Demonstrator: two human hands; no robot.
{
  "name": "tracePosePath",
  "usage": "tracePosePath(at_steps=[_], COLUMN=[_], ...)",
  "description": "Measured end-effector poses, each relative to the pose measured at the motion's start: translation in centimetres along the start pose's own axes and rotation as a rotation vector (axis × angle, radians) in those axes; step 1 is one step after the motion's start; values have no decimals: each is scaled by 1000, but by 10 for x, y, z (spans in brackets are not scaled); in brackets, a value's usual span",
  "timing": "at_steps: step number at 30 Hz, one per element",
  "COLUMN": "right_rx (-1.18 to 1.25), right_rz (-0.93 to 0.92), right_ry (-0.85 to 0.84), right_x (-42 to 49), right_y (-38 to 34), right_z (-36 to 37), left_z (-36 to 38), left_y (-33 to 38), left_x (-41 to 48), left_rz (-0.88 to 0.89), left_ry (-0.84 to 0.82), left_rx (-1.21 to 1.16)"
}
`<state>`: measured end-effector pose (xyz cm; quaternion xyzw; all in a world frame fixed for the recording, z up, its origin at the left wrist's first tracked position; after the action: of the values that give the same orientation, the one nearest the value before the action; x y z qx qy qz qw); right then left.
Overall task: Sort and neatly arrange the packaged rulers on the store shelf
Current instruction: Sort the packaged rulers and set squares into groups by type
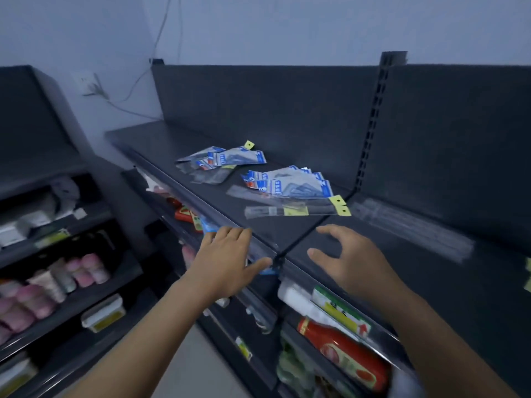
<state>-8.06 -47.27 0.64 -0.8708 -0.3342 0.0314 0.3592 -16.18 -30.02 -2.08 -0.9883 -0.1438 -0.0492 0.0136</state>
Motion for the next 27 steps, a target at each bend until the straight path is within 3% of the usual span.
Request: tracePosePath(at_steps=[8,14,20,27], right_rx=[-64,-231,-250,-276], right_rz=[73,127,282,430], right_ry=[-18,-68,-90,53], right_x=[137,202,223,216], right_y=[15,24,36,23], right_z=[49,79,78,68], left_z=[21,21,45,58], left_y=[-68,-49,-9,2], left_x=[157,253,318,356], left_rz=[96,318,545,710], left_ry=[-58,-31,-248,-461], left_rx=[60,-169,-349,-489])
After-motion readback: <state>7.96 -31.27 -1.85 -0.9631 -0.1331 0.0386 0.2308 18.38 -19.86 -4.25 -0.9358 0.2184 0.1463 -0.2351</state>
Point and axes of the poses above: each hand's wrist, its own x-axis towards the middle knuckle, its own z-axis out of the palm, y = z × x, the point moved 10 cm from there along x, towards the middle knuckle, and after that the axes turned 2 degrees about x, right-handed, at the moved point
